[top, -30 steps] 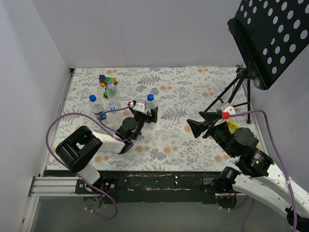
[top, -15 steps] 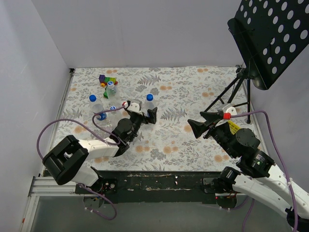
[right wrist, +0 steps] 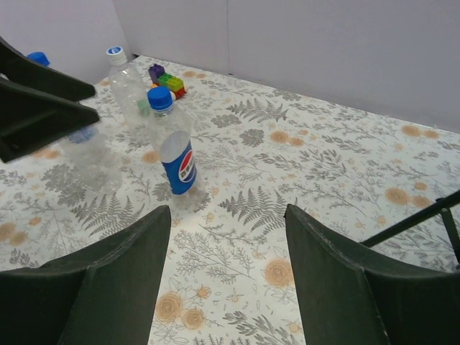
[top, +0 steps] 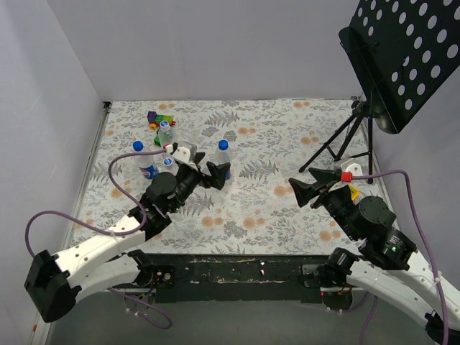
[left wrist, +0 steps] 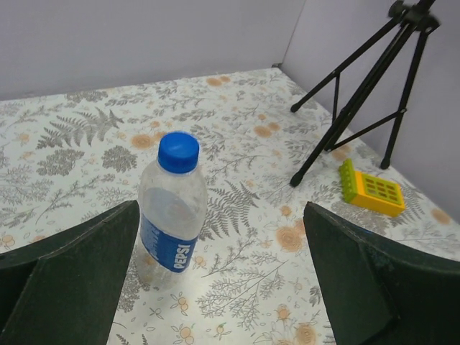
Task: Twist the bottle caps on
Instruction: Reset both arms
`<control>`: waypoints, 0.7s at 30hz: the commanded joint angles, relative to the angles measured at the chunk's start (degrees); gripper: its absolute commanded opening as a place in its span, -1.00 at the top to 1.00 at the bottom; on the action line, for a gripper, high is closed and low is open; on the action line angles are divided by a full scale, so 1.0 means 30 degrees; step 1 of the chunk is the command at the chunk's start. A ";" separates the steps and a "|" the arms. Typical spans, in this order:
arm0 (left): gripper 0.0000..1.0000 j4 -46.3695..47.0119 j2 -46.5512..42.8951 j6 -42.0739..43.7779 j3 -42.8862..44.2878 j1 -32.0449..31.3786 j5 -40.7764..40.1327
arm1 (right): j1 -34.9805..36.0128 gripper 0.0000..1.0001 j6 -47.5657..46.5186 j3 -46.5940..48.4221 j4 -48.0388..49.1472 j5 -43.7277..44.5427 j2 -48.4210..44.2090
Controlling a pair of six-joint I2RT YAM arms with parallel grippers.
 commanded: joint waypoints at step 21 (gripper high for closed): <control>-0.96 -1.3278 -1.4703 0.1749 0.3627 -0.0085 -1.0316 | -0.0013 -0.45 -0.1380 -0.2934 -0.1877 0.7784 -0.8232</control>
